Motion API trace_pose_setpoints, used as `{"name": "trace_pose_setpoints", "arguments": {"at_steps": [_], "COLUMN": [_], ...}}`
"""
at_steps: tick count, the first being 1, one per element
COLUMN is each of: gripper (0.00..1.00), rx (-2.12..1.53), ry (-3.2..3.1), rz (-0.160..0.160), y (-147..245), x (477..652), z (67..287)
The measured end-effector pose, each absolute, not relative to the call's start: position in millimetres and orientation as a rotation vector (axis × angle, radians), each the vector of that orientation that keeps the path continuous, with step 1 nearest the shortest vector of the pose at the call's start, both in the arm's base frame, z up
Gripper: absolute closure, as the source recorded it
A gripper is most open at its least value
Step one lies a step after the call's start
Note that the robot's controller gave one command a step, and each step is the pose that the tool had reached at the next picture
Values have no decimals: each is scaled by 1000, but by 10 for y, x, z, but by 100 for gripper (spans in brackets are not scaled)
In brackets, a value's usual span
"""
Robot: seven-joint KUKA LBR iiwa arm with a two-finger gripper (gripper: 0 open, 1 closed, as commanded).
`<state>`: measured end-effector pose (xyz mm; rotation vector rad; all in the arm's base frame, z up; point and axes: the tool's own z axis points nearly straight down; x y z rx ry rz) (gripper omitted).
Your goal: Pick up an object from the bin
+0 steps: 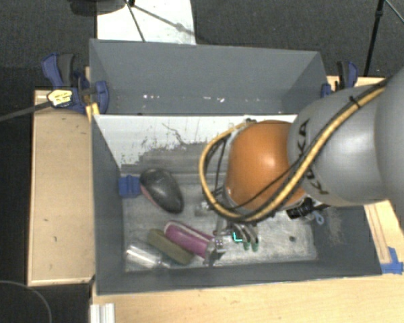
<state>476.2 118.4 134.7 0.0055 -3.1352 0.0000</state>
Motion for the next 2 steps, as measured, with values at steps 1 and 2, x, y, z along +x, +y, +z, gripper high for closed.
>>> {"name": "trace_pose_setpoints", "arguments": {"at_steps": [1, 2], "gripper": [0, 0], "rx": [55, -161], "ry": [-3149, -3148], "rz": [-3, -5], "y": [1103, 1450], "x": [4821, 4795], "z": [733, 724]}}
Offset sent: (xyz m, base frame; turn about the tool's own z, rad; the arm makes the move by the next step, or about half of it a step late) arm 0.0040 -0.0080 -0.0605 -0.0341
